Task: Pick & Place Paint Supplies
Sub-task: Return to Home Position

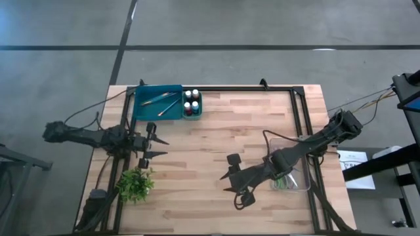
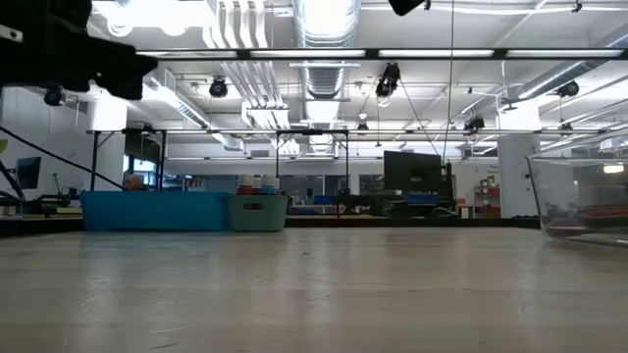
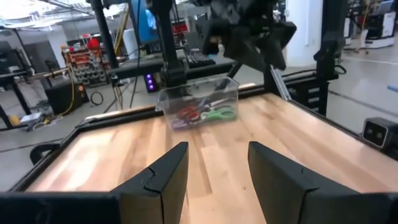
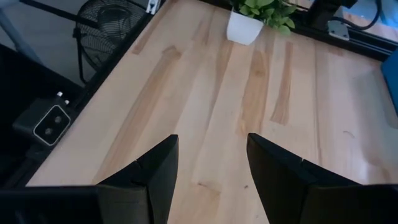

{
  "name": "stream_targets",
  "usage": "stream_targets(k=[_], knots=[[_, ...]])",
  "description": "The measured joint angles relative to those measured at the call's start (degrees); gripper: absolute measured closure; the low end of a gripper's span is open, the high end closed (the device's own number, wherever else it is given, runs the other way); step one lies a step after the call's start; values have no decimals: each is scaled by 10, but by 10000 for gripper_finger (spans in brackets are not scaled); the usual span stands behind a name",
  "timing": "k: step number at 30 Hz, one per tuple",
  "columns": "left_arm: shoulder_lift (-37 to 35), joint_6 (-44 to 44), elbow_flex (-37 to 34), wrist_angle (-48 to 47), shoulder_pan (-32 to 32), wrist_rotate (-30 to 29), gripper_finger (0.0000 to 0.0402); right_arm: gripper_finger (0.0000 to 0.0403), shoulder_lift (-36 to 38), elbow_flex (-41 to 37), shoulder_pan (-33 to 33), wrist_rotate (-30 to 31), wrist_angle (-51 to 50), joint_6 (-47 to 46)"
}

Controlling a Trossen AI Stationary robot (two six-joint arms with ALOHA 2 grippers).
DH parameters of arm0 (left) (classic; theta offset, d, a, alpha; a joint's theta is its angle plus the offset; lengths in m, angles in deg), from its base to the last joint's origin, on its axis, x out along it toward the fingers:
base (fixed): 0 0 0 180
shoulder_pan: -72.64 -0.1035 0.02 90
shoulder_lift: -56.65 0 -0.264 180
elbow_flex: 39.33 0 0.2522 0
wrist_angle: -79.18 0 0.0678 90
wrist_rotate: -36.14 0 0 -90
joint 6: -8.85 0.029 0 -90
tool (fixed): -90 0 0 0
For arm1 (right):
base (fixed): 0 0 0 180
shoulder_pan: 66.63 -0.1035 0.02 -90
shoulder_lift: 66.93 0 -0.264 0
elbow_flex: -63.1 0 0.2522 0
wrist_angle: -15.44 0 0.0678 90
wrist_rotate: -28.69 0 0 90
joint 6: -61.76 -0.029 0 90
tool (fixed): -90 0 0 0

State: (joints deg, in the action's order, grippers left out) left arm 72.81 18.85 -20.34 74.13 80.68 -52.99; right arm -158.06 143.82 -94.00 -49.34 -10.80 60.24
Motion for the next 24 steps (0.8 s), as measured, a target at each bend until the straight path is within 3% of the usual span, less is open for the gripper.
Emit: stream_targets(k=[4, 15, 24], knots=[[-29, -12, -49, 36, 0, 0, 229, 215, 0, 0, -7, 2, 10, 0], [-118, 2, -50, -79, -14, -11, 229, 215, 0, 0, -11, 2, 13, 4], [-150, 16, -48, -84, -17, -13, 229, 215, 0, 0, -13, 2, 12, 9]])
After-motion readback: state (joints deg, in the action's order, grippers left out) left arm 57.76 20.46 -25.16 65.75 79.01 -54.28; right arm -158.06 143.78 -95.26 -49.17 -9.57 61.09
